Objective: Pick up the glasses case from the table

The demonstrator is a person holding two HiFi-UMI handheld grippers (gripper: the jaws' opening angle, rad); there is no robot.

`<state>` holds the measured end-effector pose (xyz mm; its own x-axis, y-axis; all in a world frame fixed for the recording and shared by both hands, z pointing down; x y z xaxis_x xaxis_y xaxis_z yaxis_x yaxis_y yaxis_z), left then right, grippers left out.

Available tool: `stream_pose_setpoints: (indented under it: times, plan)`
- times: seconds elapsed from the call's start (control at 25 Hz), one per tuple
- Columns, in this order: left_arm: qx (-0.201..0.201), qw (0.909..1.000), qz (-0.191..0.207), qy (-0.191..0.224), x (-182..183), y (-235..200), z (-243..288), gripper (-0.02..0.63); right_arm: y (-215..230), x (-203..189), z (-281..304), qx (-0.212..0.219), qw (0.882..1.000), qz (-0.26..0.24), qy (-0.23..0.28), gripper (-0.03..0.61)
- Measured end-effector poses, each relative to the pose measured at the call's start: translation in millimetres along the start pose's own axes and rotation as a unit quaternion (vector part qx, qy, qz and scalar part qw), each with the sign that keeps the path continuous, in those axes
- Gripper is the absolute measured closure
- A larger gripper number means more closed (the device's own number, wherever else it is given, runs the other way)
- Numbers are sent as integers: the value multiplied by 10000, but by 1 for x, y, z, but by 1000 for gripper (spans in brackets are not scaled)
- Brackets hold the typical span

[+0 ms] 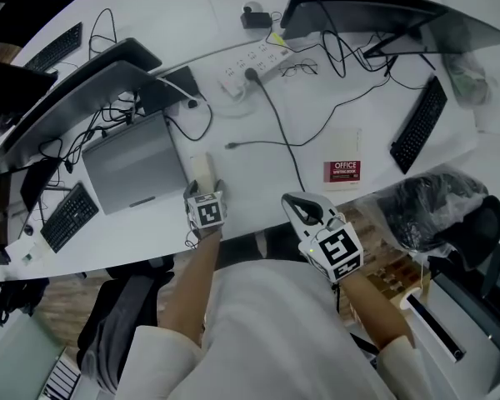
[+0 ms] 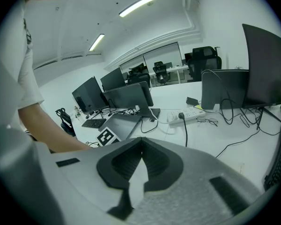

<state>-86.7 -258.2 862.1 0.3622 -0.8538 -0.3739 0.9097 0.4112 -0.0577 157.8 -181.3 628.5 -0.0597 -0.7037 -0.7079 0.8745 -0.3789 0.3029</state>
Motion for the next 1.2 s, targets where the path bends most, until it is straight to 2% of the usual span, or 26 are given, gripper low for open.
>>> stream_pose_setpoints:
  times: [0.16, 0.48, 0.84, 1.2]
  plan:
    - [-203, 9997, -107, 41, 0, -3, -8, 301, 2, 2, -6, 20, 10000, -83, 34, 578]
    - [-335, 9987, -351, 182, -3, 2, -35, 305, 0, 4, -20, 112, 9994, -319, 99, 579]
    - [-380, 9934, -738, 787, 5, 0, -84, 305, -5, 17, -40, 377, 9969, -659, 195, 578]
    - [-274, 9832, -1001, 1503, 4, 7, -148, 305, -8, 23, -60, 733, 9911, -1050, 365, 580]
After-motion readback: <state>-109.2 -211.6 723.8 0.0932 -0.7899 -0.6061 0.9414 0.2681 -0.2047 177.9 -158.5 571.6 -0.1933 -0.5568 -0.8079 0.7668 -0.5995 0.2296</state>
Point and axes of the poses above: the fingertips, and each gripper's own axes: z forward along the fingers, y to its right, x out of its top, the point moved 9 cm from there along -z, backward along the fingers, and after that the axes turned 2 degrees about z, right-handed, at the moved point
